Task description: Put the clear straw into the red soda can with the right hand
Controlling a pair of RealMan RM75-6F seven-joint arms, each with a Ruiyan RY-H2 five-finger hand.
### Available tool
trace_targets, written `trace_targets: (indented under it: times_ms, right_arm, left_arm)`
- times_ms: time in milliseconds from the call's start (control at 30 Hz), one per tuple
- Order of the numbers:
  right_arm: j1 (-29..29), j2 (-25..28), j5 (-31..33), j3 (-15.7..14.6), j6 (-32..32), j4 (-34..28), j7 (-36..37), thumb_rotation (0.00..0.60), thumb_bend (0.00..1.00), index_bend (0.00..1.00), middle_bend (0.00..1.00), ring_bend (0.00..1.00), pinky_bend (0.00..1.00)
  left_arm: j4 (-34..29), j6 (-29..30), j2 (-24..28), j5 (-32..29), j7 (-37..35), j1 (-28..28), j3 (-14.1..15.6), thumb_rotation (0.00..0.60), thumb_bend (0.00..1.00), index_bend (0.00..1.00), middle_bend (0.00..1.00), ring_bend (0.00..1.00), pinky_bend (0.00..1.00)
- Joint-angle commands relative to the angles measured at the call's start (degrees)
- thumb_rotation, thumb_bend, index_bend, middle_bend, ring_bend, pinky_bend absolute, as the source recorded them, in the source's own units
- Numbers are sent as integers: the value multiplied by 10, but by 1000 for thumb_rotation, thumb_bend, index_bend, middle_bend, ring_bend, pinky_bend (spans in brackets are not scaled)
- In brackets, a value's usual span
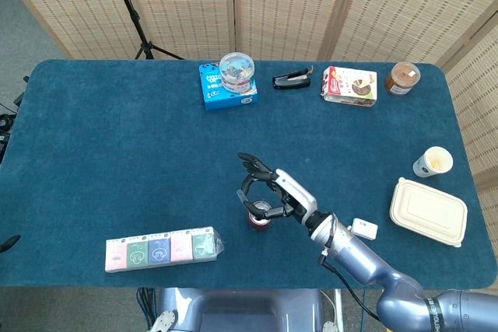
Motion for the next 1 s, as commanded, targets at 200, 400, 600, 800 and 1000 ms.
trace_targets:
  times_ms: [200, 400, 600, 800, 1000]
  right_arm:
    - [-2, -5, -1, -2, -3, 6, 2, 600, 646, 569, 0, 0, 0]
    - [-3, -11, -7, -5, -3, 11, -2, 600, 647, 570, 0, 0, 0]
    - [-3, -22, -13, -13, -3, 23, -10, 600, 647, 572, 0, 0, 0]
    - [-3, -32, -19, -20, -1, 37, -18, 600, 646, 572, 0, 0, 0]
    - [-3, -46, -34, -33, 2, 57, -34, 600, 647, 572, 0, 0, 0]
  left_arm:
    - [1, 0, 0, 0, -1, 0, 0, 600, 0, 0, 0, 0, 0]
    - [2, 1, 1, 0, -3, 1, 0, 600, 0, 0, 0, 0, 0]
    - [4, 0, 1, 0, -7, 1, 0, 600, 0, 0, 0, 0, 0]
    - [5, -1, 1, -1, -9, 0, 0, 600, 0, 0, 0, 0, 0]
    - [5, -3, 1, -2, -7, 0, 0, 600, 0, 0, 0, 0, 0]
